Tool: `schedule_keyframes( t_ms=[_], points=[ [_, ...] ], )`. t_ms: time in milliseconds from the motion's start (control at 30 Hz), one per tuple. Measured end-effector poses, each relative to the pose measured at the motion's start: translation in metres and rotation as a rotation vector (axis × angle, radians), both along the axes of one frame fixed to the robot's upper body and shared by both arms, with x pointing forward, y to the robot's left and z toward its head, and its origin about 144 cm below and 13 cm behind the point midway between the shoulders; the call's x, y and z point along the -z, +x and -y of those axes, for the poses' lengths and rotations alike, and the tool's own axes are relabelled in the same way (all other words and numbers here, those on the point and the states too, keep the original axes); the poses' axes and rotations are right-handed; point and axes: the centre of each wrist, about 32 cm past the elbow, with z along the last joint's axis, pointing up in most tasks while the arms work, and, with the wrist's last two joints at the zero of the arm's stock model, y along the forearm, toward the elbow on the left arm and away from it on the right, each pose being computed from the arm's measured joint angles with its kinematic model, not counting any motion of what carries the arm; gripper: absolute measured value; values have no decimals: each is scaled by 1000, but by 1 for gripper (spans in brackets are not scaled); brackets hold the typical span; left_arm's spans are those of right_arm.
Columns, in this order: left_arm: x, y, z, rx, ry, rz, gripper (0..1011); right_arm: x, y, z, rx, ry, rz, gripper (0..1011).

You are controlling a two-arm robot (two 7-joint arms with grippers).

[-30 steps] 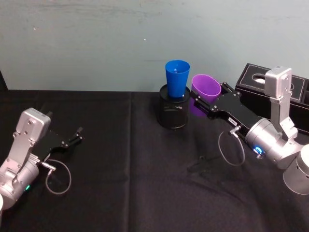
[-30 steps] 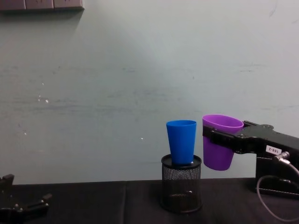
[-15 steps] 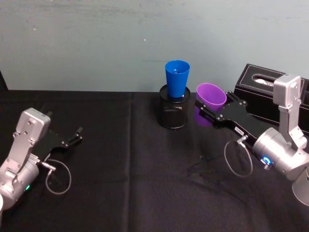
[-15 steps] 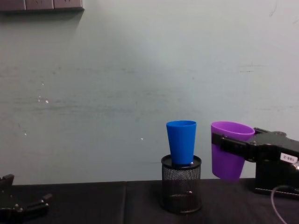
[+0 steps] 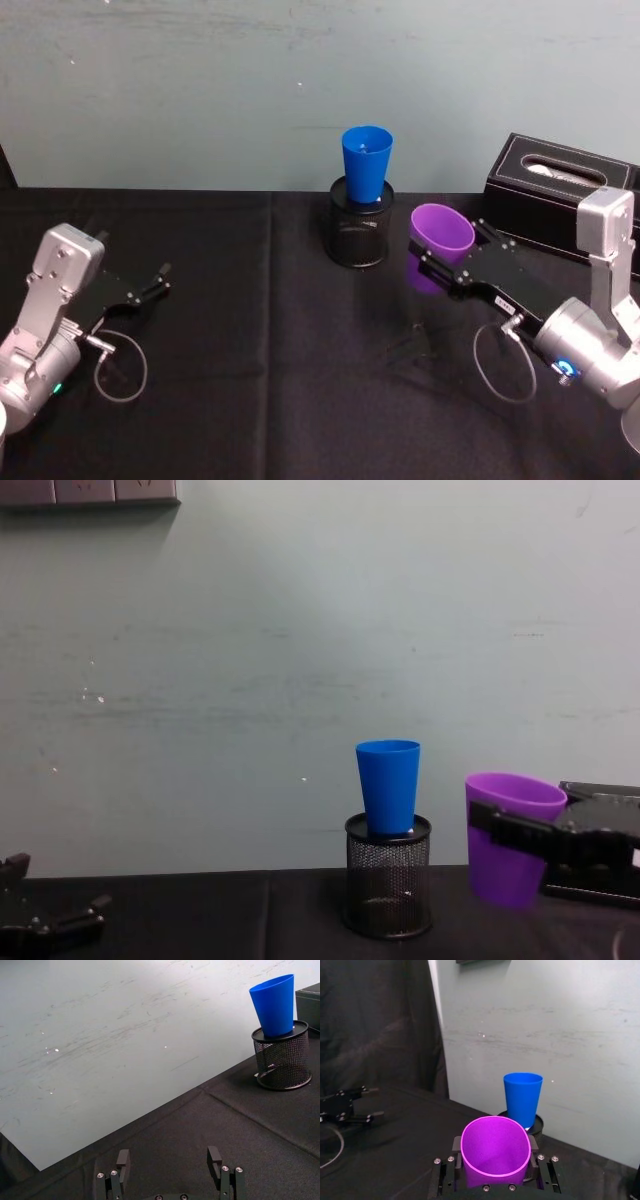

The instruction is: Pick up one cup with a gripper and tap it against the other cup.

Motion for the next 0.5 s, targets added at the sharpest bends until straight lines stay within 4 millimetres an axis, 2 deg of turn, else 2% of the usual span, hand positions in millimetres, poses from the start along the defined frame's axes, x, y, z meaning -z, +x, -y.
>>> schedule_keyframes(
  t_ms=[500],
  points=[
    [0, 0, 0, 0, 0, 0, 1011, 13, -14, 4, -19, 0, -51, 731]
  ],
)
